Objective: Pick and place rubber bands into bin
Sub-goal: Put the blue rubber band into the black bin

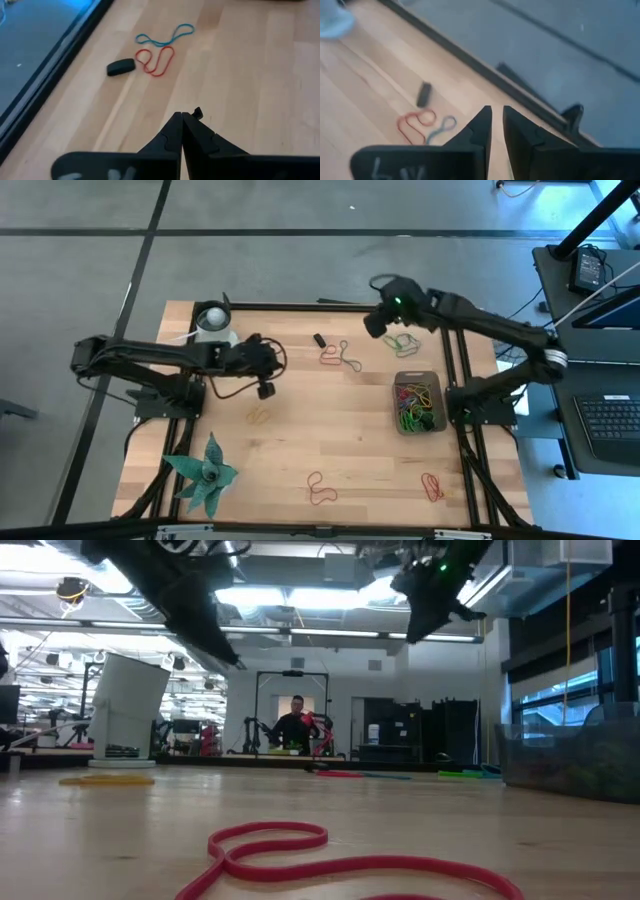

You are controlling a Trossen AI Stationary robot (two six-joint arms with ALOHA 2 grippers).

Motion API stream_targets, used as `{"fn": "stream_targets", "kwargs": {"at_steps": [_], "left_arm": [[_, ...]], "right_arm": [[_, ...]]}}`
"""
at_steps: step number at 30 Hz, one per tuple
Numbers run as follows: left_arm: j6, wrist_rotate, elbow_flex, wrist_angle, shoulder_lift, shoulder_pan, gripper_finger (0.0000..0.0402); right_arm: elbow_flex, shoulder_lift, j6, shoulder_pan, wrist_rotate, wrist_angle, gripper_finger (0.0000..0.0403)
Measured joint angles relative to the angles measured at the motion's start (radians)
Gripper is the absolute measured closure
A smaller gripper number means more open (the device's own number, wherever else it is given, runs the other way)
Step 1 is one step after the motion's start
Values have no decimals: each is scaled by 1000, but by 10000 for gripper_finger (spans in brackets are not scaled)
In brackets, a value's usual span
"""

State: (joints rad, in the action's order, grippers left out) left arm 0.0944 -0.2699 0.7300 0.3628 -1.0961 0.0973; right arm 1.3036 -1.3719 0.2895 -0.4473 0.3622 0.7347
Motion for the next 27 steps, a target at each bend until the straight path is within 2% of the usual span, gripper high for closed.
{"fn": "stream_targets", "kwargs": {"at_steps": [5, 9, 12, 18, 27], "left_arm": [[-10, 0, -40, 7, 70, 24, 400], [-2, 0, -69, 8, 100, 35, 400], [-1, 1, -73, 12, 102, 36, 400], [30, 1, -73, 12, 102, 36, 400], [147, 2, -73, 12, 102, 36, 400]], "right_arm": [[123, -155, 75, -129, -164, 260, 336], [147, -261, 27, -222, -258, 430, 333], [147, -324, -116, -264, -259, 504, 335], [147, -420, -555, -294, -259, 559, 334], [147, -543, -929, -298, -236, 540, 329]]}}
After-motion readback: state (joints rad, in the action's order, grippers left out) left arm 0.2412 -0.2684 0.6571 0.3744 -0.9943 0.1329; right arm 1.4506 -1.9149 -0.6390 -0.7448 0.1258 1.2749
